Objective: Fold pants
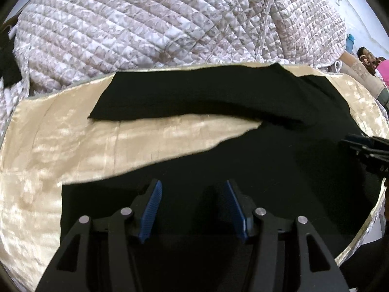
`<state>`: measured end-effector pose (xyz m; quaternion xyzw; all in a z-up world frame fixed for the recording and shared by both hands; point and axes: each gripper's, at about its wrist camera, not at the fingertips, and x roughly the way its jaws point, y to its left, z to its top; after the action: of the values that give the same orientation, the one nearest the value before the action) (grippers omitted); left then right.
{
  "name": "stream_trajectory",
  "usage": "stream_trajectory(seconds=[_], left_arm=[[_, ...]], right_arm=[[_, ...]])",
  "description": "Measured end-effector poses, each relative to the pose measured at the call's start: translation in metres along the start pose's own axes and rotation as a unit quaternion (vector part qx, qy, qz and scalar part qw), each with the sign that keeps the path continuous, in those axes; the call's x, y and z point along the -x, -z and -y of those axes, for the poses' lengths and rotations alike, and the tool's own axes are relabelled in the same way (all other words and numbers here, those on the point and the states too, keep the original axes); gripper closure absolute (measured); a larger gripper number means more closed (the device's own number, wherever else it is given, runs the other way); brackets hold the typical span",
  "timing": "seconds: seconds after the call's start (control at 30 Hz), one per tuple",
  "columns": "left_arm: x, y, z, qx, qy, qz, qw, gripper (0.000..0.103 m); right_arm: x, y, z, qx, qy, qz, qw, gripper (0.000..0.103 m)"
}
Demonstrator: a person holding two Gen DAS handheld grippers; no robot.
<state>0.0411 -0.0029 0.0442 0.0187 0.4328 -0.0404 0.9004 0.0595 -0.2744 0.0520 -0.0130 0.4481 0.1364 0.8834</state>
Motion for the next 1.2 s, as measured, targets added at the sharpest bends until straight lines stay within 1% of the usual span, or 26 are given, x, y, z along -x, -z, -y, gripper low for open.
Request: stream_trajectory(seconds=[0.03,0.07,0.1,0.17,0.27,0.33,0.4,0.47,0.53,0.67,0.8,0.9,0.93,0.97,1.0,1.03,1.07,1.1,1.13,1.17,1.2], left_arm=[[-0.002,-0.006,-0.001,0.001,0.001,0.001,1.0,0.046],[-0.005,-0.012,-0.003,0.002,0.003,0.0,1.0,0.046],[-0.009,-0.02,-0.005,0.003,0.008,0.0,1.0,0.046],[-0.018,-0.037,-0.008,0.003,0.016,0.001,0.9999,0.045],[-0.035,-0.069,-0.014,0.004,0.023,0.004,0.9997,0.043],[-0.047,-0.091,-0.019,0.008,0.026,0.009,0.9996,0.038],[-0.059,-0.11,-0.024,0.007,0.021,0.014,0.9997,0.036],[-0.073,-0.124,-0.028,0.008,0.017,0.015,0.9997,0.035],[-0.089,-0.136,-0.032,0.016,0.019,0.012,0.9996,0.034],[-0.119,-0.155,-0.034,0.03,0.022,0.004,0.9993,0.034],[-0.15,-0.169,-0.027,0.02,0.02,-0.004,0.9996,0.034],[-0.176,-0.171,-0.025,0.016,0.006,-0.024,0.9996,0.033],[-0.183,-0.17,-0.024,0.014,0.004,-0.029,0.9995,0.032],[-0.184,-0.169,-0.022,0.009,0.002,-0.022,0.9997,0.031],[-0.185,-0.168,-0.02,0.003,-0.001,-0.017,0.9999,0.031],[-0.186,-0.168,-0.019,-0.002,-0.004,-0.019,0.9998,0.033],[-0.187,-0.167,-0.017,-0.005,-0.004,-0.018,0.9998,0.038],[-0.186,-0.167,-0.015,-0.01,0.005,-0.016,0.9998,0.059],[-0.186,-0.165,-0.01,-0.017,0.006,-0.014,0.9997,0.085],[-0.186,-0.165,-0.005,-0.026,-0.001,-0.014,0.9996,0.097],[-0.187,-0.163,0.0,-0.036,-0.009,-0.015,0.9992,0.098]], right_arm=[[0.001,-0.004,0.001,0.004,-0.002,0.001,1.0,0.057],[0.001,-0.011,0.004,0.006,-0.009,0.002,1.0,0.052],[0.0,-0.017,0.007,0.006,-0.016,0.001,1.0,0.05],[-0.004,-0.032,0.014,0.006,-0.026,0.006,1.0,0.05],[-0.016,-0.056,0.028,0.002,-0.021,0.007,1.0,0.05],[-0.028,-0.076,0.035,0.004,-0.018,0.007,1.0,0.05],[-0.039,-0.093,0.041,0.01,-0.015,0.008,1.0,0.049],[-0.053,-0.111,0.048,0.013,-0.013,0.005,1.0,0.047],[-0.066,-0.125,0.056,0.013,-0.006,0.003,1.0,0.047],[-0.092,-0.149,0.063,0.012,-0.009,0.001,1.0,0.047],[-0.123,-0.166,0.068,0.013,-0.003,-0.006,1.0,0.047],[-0.144,-0.174,0.071,0.012,0.01,-0.017,1.0,0.047],[-0.152,-0.175,0.071,0.015,0.017,-0.025,0.999,0.047],[-0.155,-0.175,0.07,0.018,0.018,-0.024,0.999,0.047],[-0.156,-0.176,0.068,0.025,0.022,-0.019,0.999,0.052],[-0.157,-0.176,0.066,0.033,0.026,-0.018,0.999,0.06],[-0.158,-0.176,0.064,0.038,0.024,-0.018,0.999,0.076],[-0.158,-0.177,0.062,0.043,0.027,-0.017,0.999,0.093],[-0.158,-0.177,0.059,0.048,0.024,-0.016,0.998,0.093],[-0.159,-0.178,0.057,0.05,0.027,-0.015,0.998,0.095],[-0.158,-0.177,0.055,0.057,0.029,-0.013,0.998,0.096]])
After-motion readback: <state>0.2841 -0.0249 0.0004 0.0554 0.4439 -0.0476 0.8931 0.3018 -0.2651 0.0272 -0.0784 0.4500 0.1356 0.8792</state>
